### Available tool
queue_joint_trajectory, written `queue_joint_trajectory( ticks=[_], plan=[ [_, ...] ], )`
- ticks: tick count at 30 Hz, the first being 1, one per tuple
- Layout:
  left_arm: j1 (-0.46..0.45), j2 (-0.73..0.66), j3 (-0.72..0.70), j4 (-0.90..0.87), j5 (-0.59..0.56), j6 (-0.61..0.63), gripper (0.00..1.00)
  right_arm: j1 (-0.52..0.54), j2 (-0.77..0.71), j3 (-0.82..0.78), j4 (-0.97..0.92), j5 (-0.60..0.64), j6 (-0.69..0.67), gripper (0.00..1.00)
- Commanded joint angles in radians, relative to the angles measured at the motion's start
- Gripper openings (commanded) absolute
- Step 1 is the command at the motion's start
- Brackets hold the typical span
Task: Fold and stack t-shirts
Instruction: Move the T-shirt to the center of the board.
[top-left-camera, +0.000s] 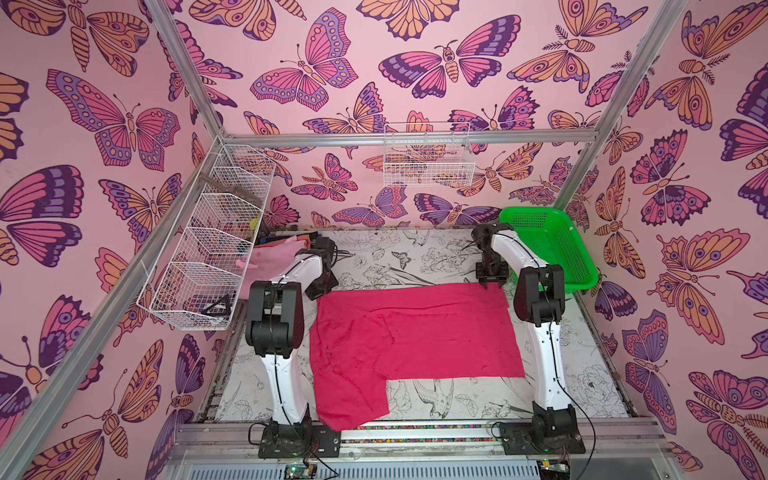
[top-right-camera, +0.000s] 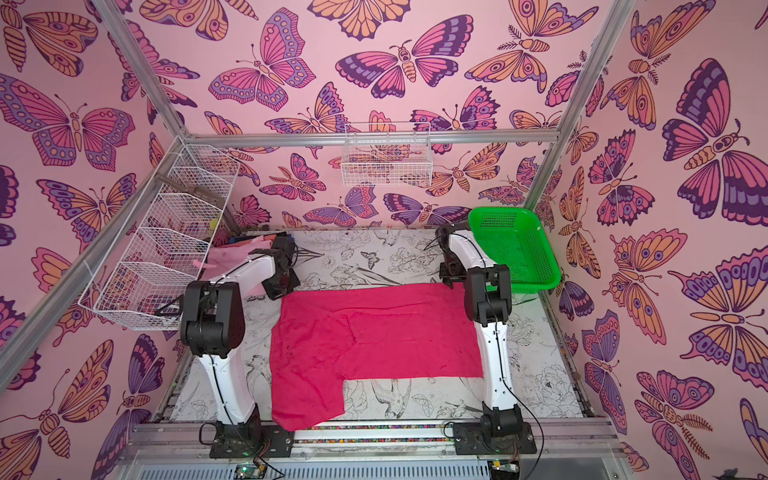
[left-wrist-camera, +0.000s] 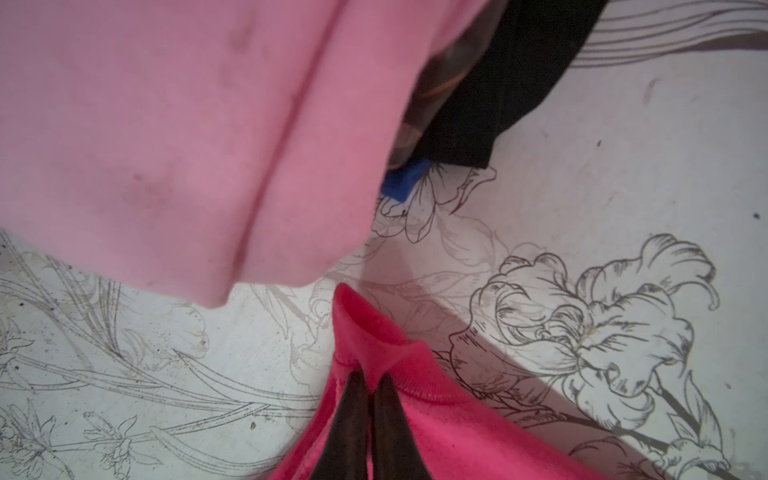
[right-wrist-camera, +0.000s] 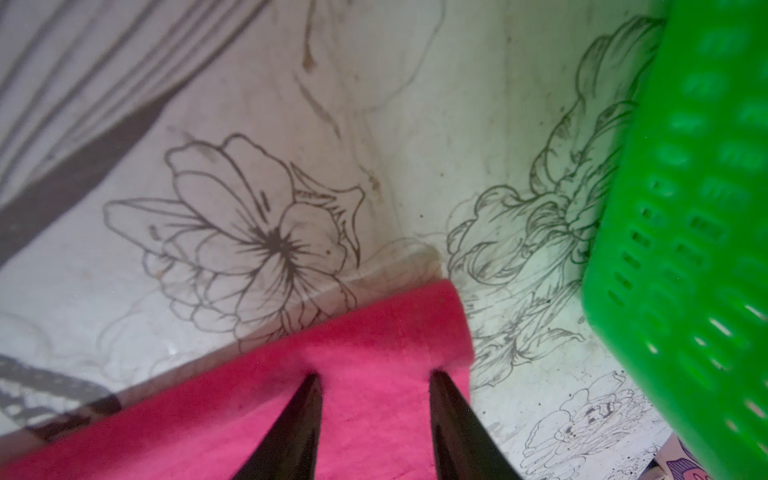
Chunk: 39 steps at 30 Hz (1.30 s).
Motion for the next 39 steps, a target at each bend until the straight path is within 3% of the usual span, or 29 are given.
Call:
queue_joint_trajectory(
  ticks=[1,8,12,27,39],
  plan=[
    [0.013,0.024,0.02,-0.013,-0.037,0.012,0.03,-0.012,0.068,-0.007,-0.004,-0.043,0.008,0.42],
    [0.014,0.026,0.022,-0.014,-0.037,0.01,0.04,-0.015,0.079,-0.01,-0.012,-0.063,0.011,0.25],
    [0.014,0.03,0.025,-0.014,-0.036,0.01,0.04,-0.015,0.081,-0.006,-0.019,-0.063,0.015,0.01],
    [0.015,0.062,0.08,-0.019,-0.022,0.017,0.04,-0.022,0.185,0.209,-0.14,-0.057,0.019,0.0],
    [0.015,0.11,0.159,-0.019,0.009,0.027,0.05,-0.038,0.186,0.255,-0.126,-0.07,0.02,0.0]
  ],
)
